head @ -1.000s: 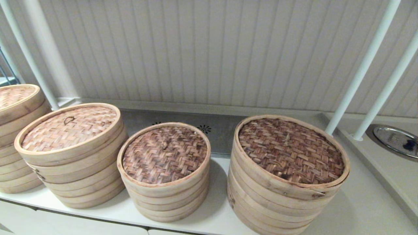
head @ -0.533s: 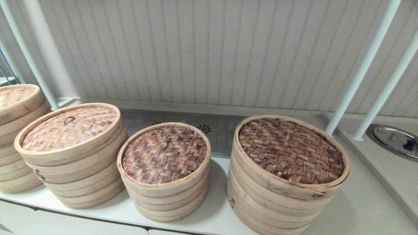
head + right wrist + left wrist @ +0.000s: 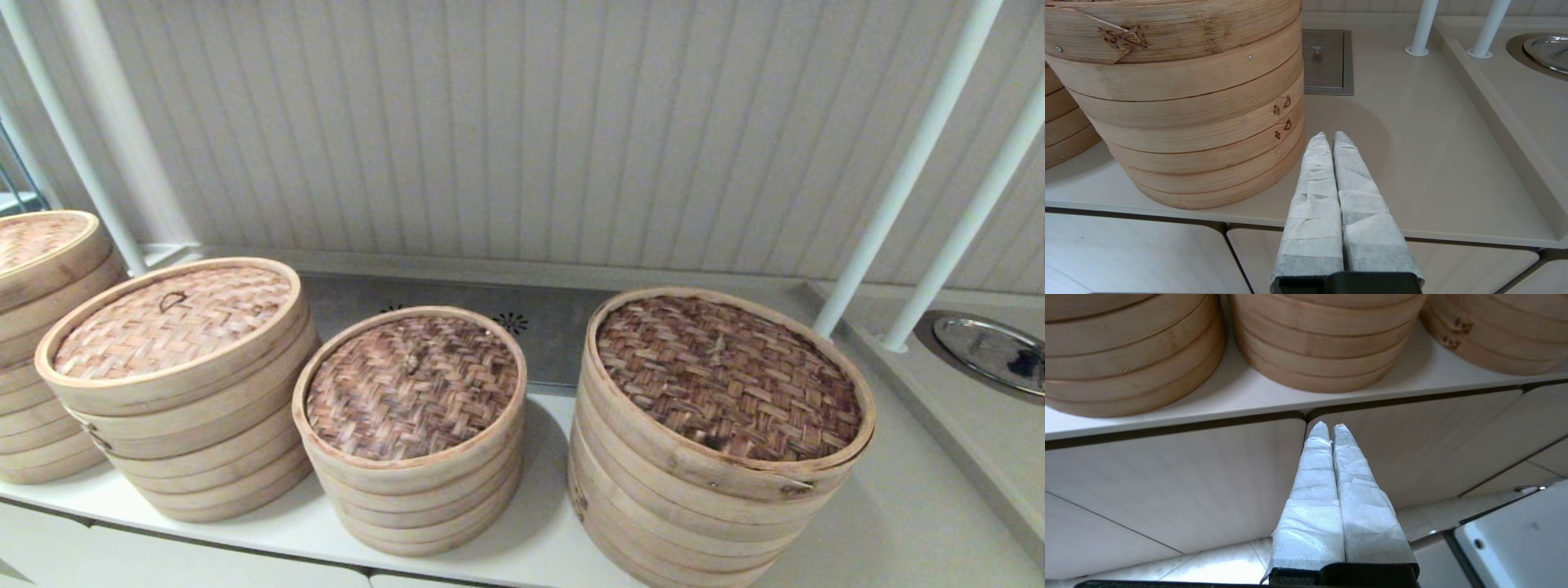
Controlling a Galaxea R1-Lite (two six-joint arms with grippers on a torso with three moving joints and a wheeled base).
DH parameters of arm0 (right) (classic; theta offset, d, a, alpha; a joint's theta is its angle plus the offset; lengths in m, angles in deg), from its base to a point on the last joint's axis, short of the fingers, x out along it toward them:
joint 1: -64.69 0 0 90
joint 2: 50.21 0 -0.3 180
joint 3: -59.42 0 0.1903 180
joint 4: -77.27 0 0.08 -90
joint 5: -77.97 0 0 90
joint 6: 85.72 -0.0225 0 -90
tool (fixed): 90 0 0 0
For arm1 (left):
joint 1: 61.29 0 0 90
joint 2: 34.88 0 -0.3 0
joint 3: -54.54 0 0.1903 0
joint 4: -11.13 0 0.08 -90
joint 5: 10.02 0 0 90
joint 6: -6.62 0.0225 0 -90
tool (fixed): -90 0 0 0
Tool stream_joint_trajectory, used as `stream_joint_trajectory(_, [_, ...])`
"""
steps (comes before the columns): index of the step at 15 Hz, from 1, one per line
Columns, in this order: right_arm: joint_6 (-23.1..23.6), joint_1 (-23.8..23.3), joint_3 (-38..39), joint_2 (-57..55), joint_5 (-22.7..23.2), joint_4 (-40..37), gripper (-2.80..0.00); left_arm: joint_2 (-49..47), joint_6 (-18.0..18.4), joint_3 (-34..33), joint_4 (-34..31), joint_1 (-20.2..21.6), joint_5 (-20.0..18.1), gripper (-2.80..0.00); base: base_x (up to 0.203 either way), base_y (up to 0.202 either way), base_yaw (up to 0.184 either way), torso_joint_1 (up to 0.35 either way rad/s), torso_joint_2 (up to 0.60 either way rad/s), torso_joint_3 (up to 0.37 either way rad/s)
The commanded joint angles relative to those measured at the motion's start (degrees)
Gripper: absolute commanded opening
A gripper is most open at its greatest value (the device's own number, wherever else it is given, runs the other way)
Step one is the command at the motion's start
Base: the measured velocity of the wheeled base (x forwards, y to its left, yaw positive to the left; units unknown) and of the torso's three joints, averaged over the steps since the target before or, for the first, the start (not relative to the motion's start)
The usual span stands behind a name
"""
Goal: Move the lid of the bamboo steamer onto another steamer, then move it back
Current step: Pick up the steamer
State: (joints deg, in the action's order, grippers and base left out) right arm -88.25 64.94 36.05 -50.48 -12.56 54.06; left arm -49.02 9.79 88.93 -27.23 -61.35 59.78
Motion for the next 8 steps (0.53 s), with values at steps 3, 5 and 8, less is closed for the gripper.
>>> stream_joint_trajectory(3, [-0.01, 0.02, 0.09, -0.08, 0.00, 0.02, -2.80, 9.52, 0.69, -2.22, 0.25, -0.68, 10.33, -2.80, 0.000, 0.000, 0.000, 0.000, 0.00, 0.000])
stream_joint_trajectory(5, [-0.01, 0.02, 0.09, -0.08, 0.00, 0.02, -2.80, 14.00, 3.50, -5.76, 1.72, -0.65, 18.20, -2.80, 0.000, 0.000, 0.000, 0.000, 0.00, 0.000])
stream_joint_trajectory(8, [-0.01, 0.02, 0.09, -0.08, 0.00, 0.02, -2.80, 14.14, 0.73, -8.15, 8.52, -0.64, 20.00, -2.80, 0.000, 0.000, 0.000, 0.000, 0.00, 0.000])
